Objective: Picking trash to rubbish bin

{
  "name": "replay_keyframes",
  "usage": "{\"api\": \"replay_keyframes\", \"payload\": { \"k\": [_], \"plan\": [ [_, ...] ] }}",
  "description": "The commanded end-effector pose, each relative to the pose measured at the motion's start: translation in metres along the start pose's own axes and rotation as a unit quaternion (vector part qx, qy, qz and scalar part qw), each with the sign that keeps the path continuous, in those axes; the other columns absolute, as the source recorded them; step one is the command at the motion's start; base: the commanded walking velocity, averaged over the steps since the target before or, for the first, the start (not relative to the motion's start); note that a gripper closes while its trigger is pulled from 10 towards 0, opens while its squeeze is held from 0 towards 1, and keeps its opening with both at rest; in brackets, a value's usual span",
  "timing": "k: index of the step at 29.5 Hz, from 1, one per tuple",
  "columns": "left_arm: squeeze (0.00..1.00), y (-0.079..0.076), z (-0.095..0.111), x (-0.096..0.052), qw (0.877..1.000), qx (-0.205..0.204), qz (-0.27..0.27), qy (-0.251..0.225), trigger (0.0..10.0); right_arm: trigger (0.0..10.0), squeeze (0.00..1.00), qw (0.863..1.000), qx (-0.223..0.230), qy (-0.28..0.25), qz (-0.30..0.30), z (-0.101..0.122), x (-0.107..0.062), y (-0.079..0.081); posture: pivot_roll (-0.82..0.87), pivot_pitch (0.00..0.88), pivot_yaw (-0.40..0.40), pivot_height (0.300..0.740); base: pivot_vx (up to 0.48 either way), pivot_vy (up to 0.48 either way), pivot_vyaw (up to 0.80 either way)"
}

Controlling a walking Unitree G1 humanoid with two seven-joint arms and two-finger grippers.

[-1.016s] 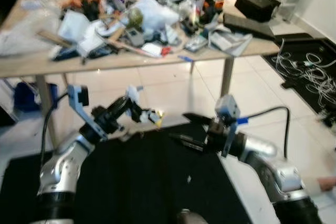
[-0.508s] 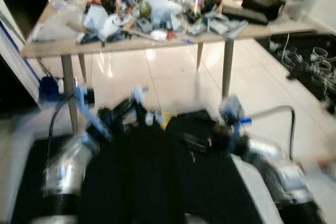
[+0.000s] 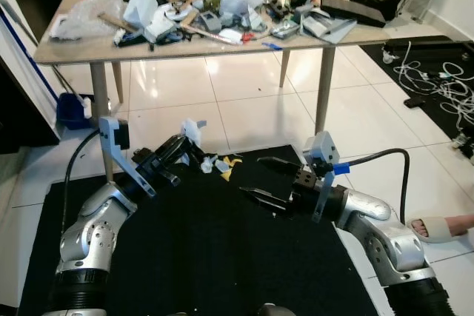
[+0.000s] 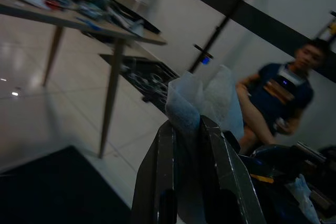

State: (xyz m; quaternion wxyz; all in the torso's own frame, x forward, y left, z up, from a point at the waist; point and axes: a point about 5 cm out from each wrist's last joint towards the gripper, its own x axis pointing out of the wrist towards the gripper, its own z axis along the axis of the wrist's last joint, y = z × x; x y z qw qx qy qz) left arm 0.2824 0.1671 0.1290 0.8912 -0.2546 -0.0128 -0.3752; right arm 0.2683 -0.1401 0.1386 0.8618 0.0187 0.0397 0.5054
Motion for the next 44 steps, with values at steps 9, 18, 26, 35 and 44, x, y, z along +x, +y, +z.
{"api": "replay_keyframes", "payload": {
  "k": [9,18,26,35,44],
  "plan": [
    [0.00,-0.0032,-0.0003,0.0032,1.000,0.009,-0.006,0.007,10.0,10.0,0.00,1.000,0.006,0.016,0.001,-0.0047,-0.0017,0.0020,0.01,0.000,-0.003,0.740,0.000,0.000,-0.76],
    [0.00,-0.0046,-0.0022,0.0043,1.000,0.010,-0.010,0.011,10.0,10.0,0.00,1.000,0.006,0.018,0.002,-0.0046,-0.0014,0.0021,0.01,0.000,-0.003,0.740,0.000,0.000,-0.76],
    [0.00,-0.0055,-0.0038,0.0052,1.000,0.015,-0.012,0.015,10.0,10.0,0.00,1.000,0.005,0.019,0.002,-0.0048,-0.0014,0.0023,0.01,0.000,-0.003,0.740,0.000,0.000,-0.76],
    [0.00,-0.0068,-0.0049,0.0063,1.000,0.020,-0.016,0.015,10.0,10.0,0.00,1.000,0.006,0.020,0.003,-0.0050,-0.0013,0.0026,0.01,0.000,-0.003,0.740,0.000,0.000,-0.76],
    [0.00,-0.0087,-0.0045,0.0076,0.999,0.029,-0.021,0.015,10.0,10.0,0.00,1.000,0.005,0.021,0.003,-0.0048,-0.0012,0.0029,0.01,0.000,-0.002,0.740,0.000,0.000,-0.76]
  ]
}}
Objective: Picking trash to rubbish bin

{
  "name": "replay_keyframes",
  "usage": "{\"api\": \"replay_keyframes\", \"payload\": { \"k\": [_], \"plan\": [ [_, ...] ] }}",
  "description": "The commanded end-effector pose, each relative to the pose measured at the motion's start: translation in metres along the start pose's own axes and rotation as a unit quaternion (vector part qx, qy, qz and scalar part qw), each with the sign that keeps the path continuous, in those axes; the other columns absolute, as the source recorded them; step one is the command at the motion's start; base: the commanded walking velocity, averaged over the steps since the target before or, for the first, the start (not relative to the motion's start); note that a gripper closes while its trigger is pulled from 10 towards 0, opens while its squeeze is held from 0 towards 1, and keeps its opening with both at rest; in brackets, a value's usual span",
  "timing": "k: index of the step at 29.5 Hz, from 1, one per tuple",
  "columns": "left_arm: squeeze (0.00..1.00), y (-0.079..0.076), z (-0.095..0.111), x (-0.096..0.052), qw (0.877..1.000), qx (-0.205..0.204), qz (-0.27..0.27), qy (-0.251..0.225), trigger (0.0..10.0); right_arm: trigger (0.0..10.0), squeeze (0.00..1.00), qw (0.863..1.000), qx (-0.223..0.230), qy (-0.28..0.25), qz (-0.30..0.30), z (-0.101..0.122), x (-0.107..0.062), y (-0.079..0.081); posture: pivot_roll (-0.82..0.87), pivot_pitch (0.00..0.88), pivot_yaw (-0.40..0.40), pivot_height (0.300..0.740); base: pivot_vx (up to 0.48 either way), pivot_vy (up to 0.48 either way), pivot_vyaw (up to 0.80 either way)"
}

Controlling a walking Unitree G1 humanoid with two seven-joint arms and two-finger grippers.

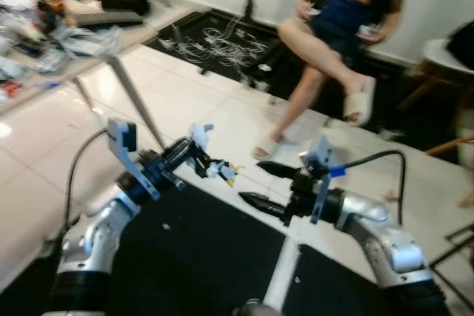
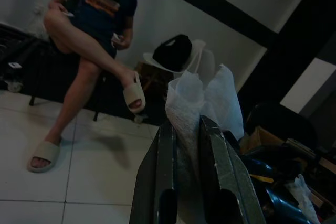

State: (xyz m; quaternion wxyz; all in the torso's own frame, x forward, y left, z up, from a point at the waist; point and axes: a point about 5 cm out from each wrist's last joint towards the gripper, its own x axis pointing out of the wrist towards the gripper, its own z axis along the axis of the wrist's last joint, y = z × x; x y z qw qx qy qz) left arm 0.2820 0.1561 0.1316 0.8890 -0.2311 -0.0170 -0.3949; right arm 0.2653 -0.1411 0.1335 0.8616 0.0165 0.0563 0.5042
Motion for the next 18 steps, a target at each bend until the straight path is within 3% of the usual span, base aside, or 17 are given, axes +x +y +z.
{"api": "replay_keyframes", "payload": {
  "k": [1,18],
  "plan": [
    [0.00,-0.0009,-0.0015,0.0001,1.000,0.007,-0.002,0.005,10.0,10.0,0.00,1.000,-0.001,0.006,0.004,0.0005,0.0009,0.0012,0.01,0.000,-0.002,0.740,0.000,0.000,-0.76],
    [0.00,-0.0004,-0.0023,0.0031,1.000,0.021,0.004,0.006,10.0,10.0,0.00,1.000,-0.002,0.008,0.005,-0.0003,0.0013,0.0013,0.01,0.000,-0.001,0.740,0.000,0.000,-0.76]
  ]
}}
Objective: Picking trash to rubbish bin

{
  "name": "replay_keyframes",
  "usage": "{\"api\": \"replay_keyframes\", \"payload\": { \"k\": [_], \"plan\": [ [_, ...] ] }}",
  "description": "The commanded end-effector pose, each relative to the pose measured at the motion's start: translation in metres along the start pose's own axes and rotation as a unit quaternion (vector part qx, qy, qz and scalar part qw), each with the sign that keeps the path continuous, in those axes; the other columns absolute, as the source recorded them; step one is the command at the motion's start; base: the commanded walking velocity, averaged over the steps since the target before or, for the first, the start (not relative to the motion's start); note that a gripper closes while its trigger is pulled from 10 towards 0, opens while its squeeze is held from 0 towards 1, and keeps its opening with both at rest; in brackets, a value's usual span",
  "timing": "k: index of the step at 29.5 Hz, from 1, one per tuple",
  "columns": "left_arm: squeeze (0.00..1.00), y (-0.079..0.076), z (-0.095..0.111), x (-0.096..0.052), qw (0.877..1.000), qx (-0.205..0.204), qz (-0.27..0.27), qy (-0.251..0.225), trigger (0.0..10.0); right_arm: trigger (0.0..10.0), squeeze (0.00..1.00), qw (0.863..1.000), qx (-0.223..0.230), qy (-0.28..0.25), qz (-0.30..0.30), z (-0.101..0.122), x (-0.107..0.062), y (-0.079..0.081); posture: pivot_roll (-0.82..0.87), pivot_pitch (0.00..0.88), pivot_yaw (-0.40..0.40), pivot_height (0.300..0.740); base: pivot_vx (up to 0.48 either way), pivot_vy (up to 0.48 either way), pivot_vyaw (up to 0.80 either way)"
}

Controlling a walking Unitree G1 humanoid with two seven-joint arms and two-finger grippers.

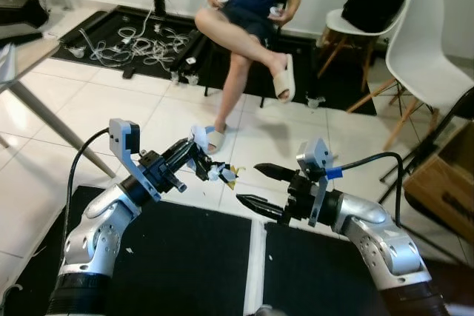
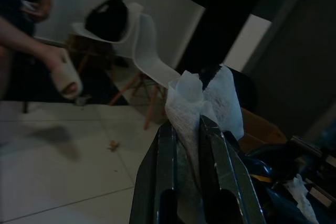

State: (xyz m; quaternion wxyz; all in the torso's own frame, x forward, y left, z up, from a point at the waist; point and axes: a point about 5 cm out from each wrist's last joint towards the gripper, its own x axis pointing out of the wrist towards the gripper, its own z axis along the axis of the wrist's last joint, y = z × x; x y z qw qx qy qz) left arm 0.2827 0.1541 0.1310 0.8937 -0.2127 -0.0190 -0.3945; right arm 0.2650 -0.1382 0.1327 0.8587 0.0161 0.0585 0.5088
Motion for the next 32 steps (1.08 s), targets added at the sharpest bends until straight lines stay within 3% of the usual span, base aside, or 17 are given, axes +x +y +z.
{"api": "replay_keyframes", "payload": {
  "k": [1,14,19,32],
  "plan": [
    [0.00,0.0000,-0.0011,0.0014,1.000,0.003,0.002,0.001,10.0,10.0,0.00,1.000,-0.002,0.005,0.000,0.0005,-0.0011,-0.0004,0.01,0.000,-0.001,0.740,0.000,0.000,-0.76],
    [0.00,0.0015,-0.0009,0.0027,1.000,0.006,0.009,-0.006,10.0,10.0,0.00,1.000,-0.002,0.005,0.001,-0.0004,-0.0012,-0.0005,0.01,0.000,-0.004,0.740,0.000,0.000,-0.76],
    [0.00,0.0012,-0.0015,0.0027,1.000,0.004,0.007,-0.006,10.0,10.0,0.00,1.000,-0.003,-0.003,0.001,0.0009,-0.0012,-0.0003,0.01,0.000,-0.004,0.740,0.000,-0.118,0.00],
    [0.00,0.0010,-0.0017,0.0019,1.000,0.000,0.002,-0.007,10.0,10.0,0.00,1.000,-0.002,-0.005,0.003,0.0011,-0.0013,0.0001,0.01,0.000,-0.004,0.740,0.000,-0.432,0.00]
  ]
}}
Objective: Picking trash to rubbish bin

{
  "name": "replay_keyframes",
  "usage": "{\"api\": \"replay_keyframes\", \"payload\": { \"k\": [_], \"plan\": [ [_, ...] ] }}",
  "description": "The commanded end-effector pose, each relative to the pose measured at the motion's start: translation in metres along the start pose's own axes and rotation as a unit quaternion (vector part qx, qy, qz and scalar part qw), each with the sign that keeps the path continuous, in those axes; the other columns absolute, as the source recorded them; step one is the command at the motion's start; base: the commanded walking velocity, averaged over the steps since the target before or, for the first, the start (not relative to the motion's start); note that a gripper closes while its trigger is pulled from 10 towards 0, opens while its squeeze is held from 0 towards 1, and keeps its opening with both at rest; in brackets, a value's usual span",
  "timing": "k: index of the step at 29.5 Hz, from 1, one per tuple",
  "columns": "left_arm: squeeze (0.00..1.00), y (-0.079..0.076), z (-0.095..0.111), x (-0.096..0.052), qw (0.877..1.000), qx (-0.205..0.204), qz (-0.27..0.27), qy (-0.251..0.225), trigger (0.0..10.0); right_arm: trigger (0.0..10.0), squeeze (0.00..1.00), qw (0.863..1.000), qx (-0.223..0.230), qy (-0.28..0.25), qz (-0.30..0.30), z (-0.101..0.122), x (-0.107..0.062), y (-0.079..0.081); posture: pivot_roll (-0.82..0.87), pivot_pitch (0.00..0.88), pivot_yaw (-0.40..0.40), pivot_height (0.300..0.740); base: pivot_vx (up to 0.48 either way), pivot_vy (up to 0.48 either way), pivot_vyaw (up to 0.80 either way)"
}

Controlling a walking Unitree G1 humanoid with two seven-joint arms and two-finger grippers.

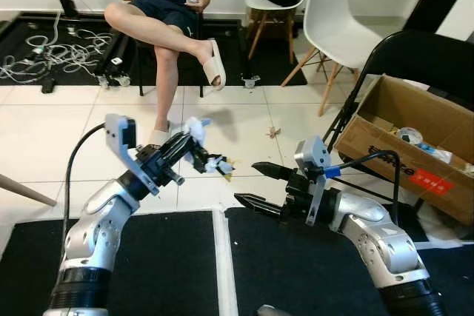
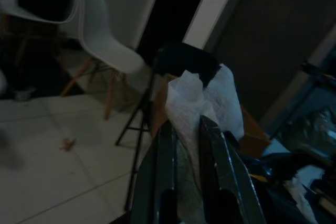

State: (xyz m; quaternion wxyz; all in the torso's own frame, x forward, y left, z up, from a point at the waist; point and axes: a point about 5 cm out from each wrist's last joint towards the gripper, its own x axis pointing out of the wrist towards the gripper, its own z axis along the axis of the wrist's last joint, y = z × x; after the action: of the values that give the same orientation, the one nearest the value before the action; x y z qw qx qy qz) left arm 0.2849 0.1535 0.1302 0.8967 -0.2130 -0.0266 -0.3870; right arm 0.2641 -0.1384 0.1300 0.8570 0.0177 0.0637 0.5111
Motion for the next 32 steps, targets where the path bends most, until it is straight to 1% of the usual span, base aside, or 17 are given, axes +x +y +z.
{"api": "replay_keyframes", "payload": {
  "k": [1,22,24,32],
  "plan": [
    [0.00,-0.0006,-0.0011,-0.0001,1.000,-0.004,-0.005,0.002,10.0,10.0,0.00,1.000,-0.006,-0.009,0.000,0.0040,-0.0010,-0.0003,0.01,0.000,-0.004,0.740,0.000,-0.450,0.00],
    [0.00,-0.0019,-0.0018,0.0004,1.000,-0.009,-0.010,0.004,10.0,10.0,0.00,1.000,-0.008,-0.009,-0.003,0.0048,-0.0012,-0.0002,0.01,0.000,-0.002,0.740,0.000,-0.444,0.00],
    [0.00,-0.0020,-0.0020,0.0006,1.000,-0.011,-0.011,0.004,10.0,10.0,0.00,1.000,-0.007,-0.008,-0.003,0.0045,-0.0012,-0.0002,0.01,0.000,-0.002,0.740,0.000,0.000,0.00],
    [0.00,-0.0013,-0.0008,0.0021,1.000,-0.010,-0.005,-0.001,10.0,10.0,0.00,1.000,-0.009,0.000,-0.003,0.0031,-0.0013,-0.0002,0.01,0.000,-0.002,0.740,0.000,0.000,-0.77]
  ]
}}
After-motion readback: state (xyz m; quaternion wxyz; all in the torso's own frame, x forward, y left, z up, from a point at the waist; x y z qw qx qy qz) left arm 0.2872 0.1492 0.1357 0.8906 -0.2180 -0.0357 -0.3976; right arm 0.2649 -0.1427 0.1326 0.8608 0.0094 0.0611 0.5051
